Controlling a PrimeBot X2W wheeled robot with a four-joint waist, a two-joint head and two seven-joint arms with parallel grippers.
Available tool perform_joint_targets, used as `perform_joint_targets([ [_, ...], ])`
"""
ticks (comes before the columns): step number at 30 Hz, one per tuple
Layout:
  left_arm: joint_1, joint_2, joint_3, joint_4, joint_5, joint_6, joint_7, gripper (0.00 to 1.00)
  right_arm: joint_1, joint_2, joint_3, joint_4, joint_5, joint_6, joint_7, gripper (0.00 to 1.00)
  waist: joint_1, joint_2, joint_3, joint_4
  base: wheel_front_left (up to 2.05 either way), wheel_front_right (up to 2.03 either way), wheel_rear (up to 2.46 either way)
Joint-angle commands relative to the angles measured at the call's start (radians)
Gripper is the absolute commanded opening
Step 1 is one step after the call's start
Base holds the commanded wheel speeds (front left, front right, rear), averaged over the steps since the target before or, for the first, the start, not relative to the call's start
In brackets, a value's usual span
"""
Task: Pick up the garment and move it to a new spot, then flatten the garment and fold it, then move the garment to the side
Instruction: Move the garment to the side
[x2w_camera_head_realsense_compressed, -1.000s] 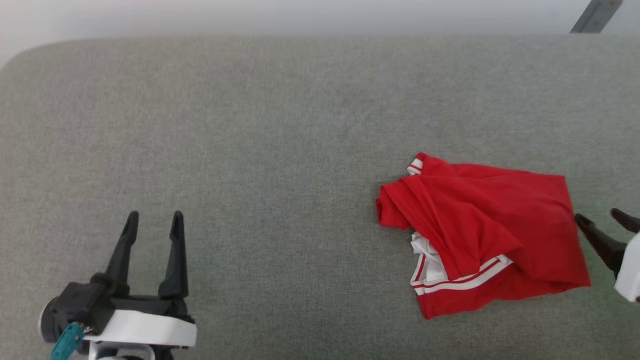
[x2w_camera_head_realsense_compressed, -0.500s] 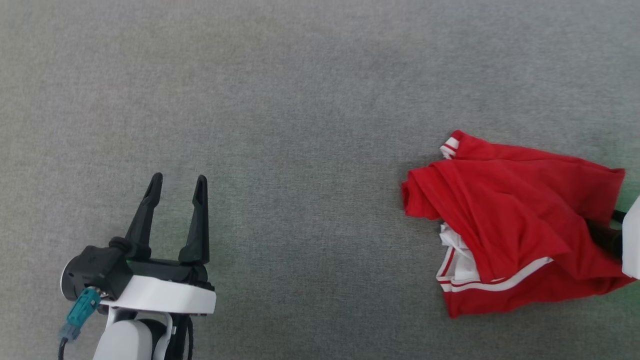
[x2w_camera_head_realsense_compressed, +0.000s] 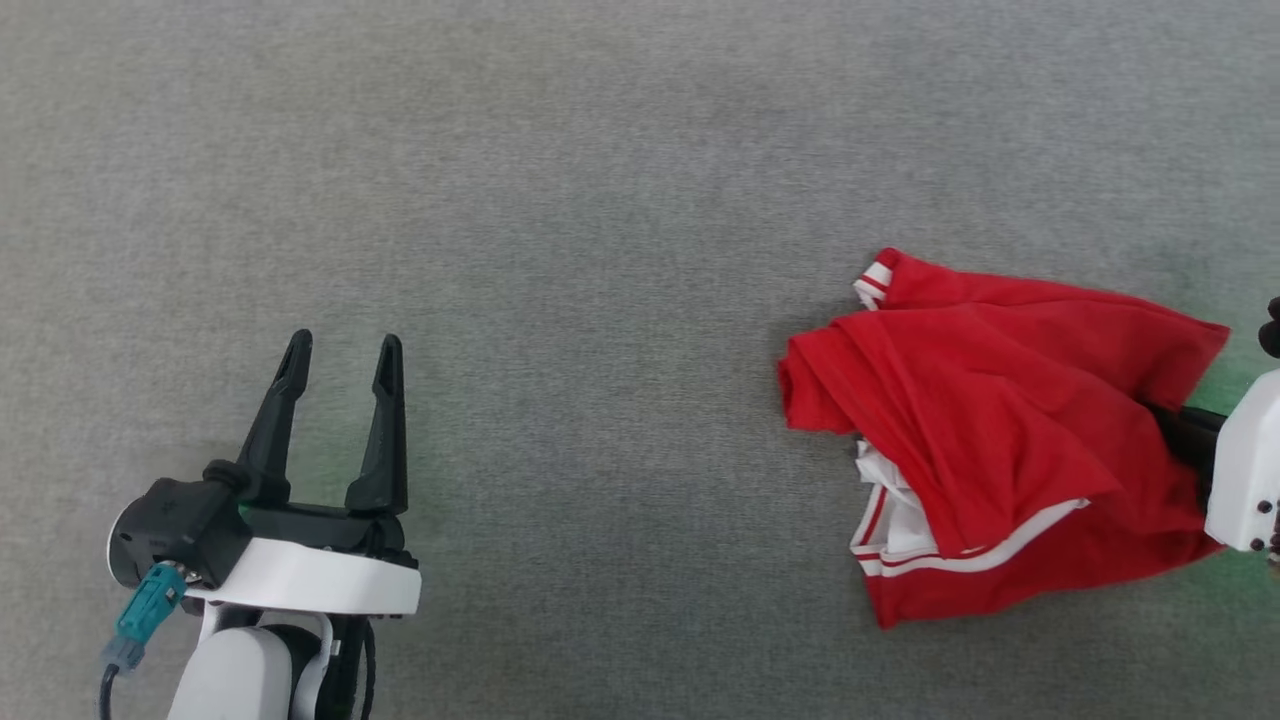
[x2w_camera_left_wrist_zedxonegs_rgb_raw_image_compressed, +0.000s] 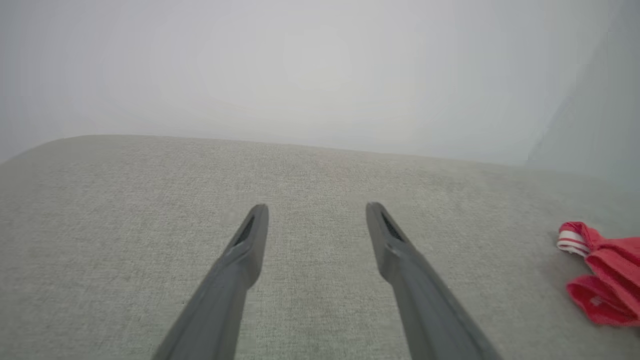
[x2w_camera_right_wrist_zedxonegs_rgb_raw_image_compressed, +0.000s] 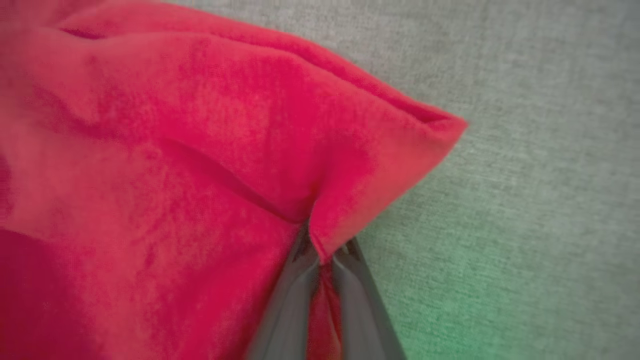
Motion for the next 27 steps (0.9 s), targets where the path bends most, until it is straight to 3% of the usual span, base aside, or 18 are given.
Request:
perform_joint_targets([
  [1,-0.001,0.007,0.0,-0.004,0.002,0.002,-0.005,1.0,0.028,0.017,0.008,0.027,0.002,-0.002,-0.005,0.0,0.0,0.0,-0.007,-0.023,0.0,0.0,0.0],
  [14,-0.104,0.091,-0.064,-0.039,-0.01,0.002,-0.005,1.0,-0.007,-0.082,-0.325,0.107,-0.07,-0.003,-0.175,0.0,0.0,0.0,0.068,-0.144,0.0,0.0,0.0],
  [21,-0.261,0.156,-0.166,-0.047,-0.001,0.002,-0.005,1.0,-0.124,-0.136,-0.491,0.248,-0.201,-0.003,-0.272,0.0,0.0,0.0,0.185,-0.142,0.0,0.0,0.0],
  [27,-0.374,0.188,-0.206,-0.066,-0.003,0.002,-0.005,1.0,-0.258,-0.155,-0.553,0.35,-0.336,-0.003,-0.336,0.0,0.0,0.0,0.251,-0.124,0.0,0.0,0.0],
])
